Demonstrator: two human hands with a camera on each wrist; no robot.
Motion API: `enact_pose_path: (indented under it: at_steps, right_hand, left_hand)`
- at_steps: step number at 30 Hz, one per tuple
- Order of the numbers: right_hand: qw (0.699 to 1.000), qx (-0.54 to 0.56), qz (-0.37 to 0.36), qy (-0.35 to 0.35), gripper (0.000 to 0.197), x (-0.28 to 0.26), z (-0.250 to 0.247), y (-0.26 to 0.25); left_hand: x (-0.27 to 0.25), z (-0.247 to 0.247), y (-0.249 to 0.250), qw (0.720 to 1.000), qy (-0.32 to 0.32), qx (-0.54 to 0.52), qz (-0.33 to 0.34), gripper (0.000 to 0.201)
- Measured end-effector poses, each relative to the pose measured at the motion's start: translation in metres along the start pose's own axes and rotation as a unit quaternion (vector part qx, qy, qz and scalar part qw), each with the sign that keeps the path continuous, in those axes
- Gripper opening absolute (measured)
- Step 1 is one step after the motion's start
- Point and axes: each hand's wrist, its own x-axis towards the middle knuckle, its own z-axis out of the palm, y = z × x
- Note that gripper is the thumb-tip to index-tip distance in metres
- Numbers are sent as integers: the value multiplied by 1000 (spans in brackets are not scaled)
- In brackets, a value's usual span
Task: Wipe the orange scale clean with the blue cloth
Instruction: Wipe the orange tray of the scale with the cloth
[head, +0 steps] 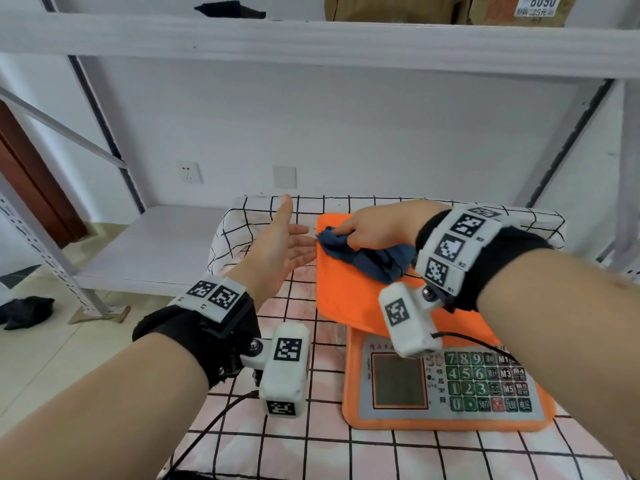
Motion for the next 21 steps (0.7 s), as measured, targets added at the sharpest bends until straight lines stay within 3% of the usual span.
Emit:
enact_pose_path:
  at_steps: [6,9,14,21]
  right_hand:
    - [997,-72,-7,-5,39,10,-6,-11]
    - [999,-48,17,-17,41,5,-6,-10]
    - [996,-25,-16,-79,50,-22,-1,-8]
    - [995,-81,32,-49,49,-4,-11,-16]
  left_hand:
    - [-3,-1,-1,1000,-1,-3,1,70]
    - [-3,-1,0,1000,-2,-1,-3,70]
    - [1,0,1,1000,7,11,-4,69]
    - [-7,2,0,1000,10,1,-4,71]
